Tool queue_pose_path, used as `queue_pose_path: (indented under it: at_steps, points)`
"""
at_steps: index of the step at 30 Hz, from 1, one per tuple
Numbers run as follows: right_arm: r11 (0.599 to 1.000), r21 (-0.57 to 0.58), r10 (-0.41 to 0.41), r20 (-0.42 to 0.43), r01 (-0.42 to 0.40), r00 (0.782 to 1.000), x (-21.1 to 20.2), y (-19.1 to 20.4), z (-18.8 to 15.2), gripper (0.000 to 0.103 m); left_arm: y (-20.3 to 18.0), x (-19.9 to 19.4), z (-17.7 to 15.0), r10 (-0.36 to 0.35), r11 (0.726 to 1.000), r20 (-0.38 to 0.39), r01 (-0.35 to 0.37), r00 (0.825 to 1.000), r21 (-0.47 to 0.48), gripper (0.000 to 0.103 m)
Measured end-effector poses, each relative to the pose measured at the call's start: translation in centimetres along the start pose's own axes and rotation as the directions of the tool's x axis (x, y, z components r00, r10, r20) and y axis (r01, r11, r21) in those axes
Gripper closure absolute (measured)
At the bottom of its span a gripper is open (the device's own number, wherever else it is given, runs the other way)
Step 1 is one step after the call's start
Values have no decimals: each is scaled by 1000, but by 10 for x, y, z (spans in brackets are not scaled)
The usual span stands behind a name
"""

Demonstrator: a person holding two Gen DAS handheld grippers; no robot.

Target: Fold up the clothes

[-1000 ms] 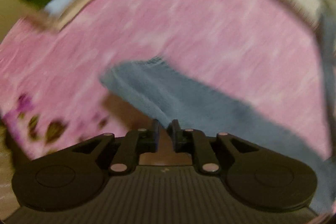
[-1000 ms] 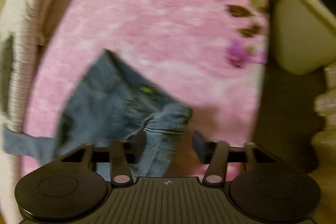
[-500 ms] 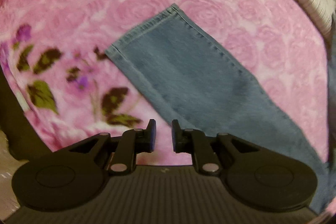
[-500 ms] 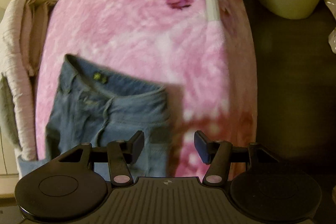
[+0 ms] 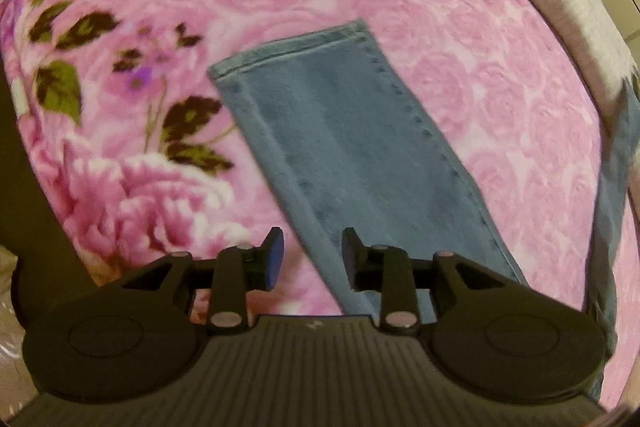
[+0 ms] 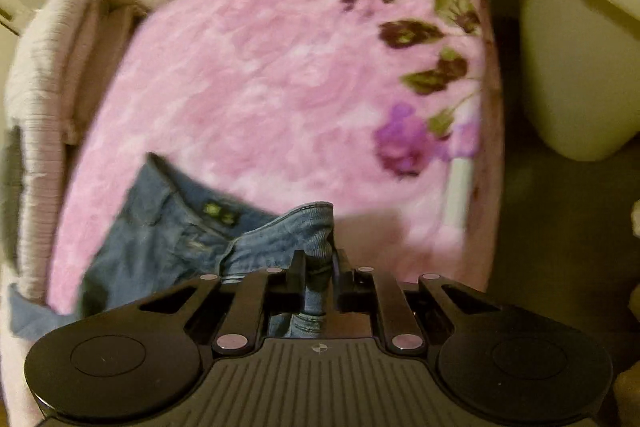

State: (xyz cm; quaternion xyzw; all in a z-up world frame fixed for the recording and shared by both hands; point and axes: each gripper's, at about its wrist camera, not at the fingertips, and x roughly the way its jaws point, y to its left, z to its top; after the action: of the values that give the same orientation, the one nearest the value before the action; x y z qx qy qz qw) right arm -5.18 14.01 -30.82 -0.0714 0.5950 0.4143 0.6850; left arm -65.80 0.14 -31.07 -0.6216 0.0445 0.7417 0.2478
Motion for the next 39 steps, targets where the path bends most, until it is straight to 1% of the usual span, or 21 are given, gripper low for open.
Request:
queue_pose_path:
  at_steps: [2,5,7,9,11,13,14,15,18,20,21,23,24,25,26,28,29,32,33,37,39]
  points:
    - [999,-8,-40,-37,40,998,12,1,1,86,8,7,0,3,999,22,-2,1000,-33,75]
    - [998,57,22,-31,-20,999,7,-10,-7,71,22,18,8,-5,994,75,13,997,-106,73]
    - [993,110,45,-55,-38,997,8,-19,-13,55,29,30,18,-6,990,92,20,996,-143,71]
    - [989,148,41,-69,-31,997,11,-28,-21,53,30,45,28,13,989,104,3,994,-151,71]
    - [980,195,50,-49,-40,998,13,-34,-26,52,26,52,34,20,991,132,-2,991,-132,73]
    - [988,152,36,-25,-32,999,9,-24,-25,54,20,57,39,26,996,143,-14,989,-88,91]
    - [991,130,29,-12,-28,999,7,-18,-24,67,18,57,41,20,999,141,-13,990,-51,96]
    - [994,109,23,0,-23,1000,5,-13,-24,97,16,54,42,12,1000,143,-9,990,-19,98]
    - [999,28,20,52,-22,998,-9,5,-22,98,24,25,35,-65,998,210,68,975,-9,97]
    - [999,19,34,78,-36,996,-26,8,-24,98,36,10,27,-67,998,224,68,972,6,97]
    - [999,17,29,63,-30,998,-25,6,-25,98,41,5,24,-60,998,226,58,972,16,97]
    - [1000,14,20,33,-20,999,-23,1,-28,97,54,15,20,26,998,185,-37,982,59,94]
    - [999,16,-28,-20,28,999,-15,-1,-29,94,59,23,21,68,994,147,-79,987,75,91]
    - [997,16,-75,-73,76,995,-7,-3,-30,89,58,22,24,69,994,138,-80,988,79,90]
    - [994,12,-104,-60,105,993,-11,-2,-30,88,57,20,26,70,993,128,-81,989,84,88]
    - [987,7,-163,-32,163,986,-20,-1,-31,73,56,17,31,72,992,110,-82,991,93,88]
    - [981,5,-192,-18,192,981,-25,0,-31,71,55,15,33,73,992,100,-83,992,99,87]
    - [982,-26,-184,14,185,983,-41,14,-30,67,45,3,33,86,985,69,-95,994,141,85]
    - [986,-30,-166,4,166,986,-44,19,-31,66,42,-2,34,90,983,59,-98,994,155,82]
    - [994,-49,-99,-46,97,994,-46,43,-41,65,29,-19,34,104,972,22,-106,994,208,84]
    - [995,-69,-72,-79,67,994,-41,59,-49,65,10,-21,33,53,972,16,-55,998,228,84]
